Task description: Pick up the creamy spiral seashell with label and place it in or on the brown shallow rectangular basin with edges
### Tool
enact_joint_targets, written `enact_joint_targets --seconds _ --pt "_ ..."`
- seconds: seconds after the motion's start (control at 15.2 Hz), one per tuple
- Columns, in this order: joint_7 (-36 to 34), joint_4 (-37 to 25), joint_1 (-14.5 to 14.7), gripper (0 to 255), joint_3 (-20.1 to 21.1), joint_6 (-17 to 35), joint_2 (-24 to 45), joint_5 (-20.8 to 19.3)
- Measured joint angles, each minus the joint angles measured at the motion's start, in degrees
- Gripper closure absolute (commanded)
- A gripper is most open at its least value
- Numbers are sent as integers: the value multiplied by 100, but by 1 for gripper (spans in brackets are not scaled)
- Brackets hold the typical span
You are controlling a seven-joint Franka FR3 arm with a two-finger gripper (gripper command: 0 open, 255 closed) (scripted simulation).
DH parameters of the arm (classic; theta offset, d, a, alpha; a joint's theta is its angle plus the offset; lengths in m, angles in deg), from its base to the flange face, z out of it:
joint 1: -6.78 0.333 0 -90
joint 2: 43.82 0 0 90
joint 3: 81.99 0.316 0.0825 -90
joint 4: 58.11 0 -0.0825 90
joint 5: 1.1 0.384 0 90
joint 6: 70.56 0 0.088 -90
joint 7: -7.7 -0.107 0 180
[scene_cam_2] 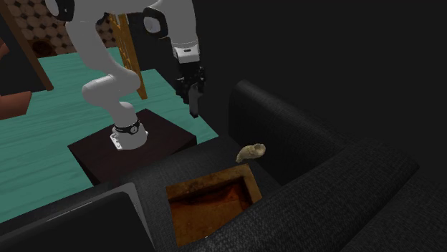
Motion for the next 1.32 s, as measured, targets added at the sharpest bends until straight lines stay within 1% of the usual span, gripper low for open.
enact_joint_targets --seconds 0.33,0.59,0.73,0.92,1.32 --pt "-438 -378 -15 0 396 701 1051 -203" --pt "-862 -787 -11 0 666 1141 1911 -520" --pt "-1075 -968 3 0 761 1354 2330 -724" --pt "-1462 -1453 77 0 871 1558 3078 -1119" --pt "-2054 -2423 359 0 842 1759 4394 -1853"
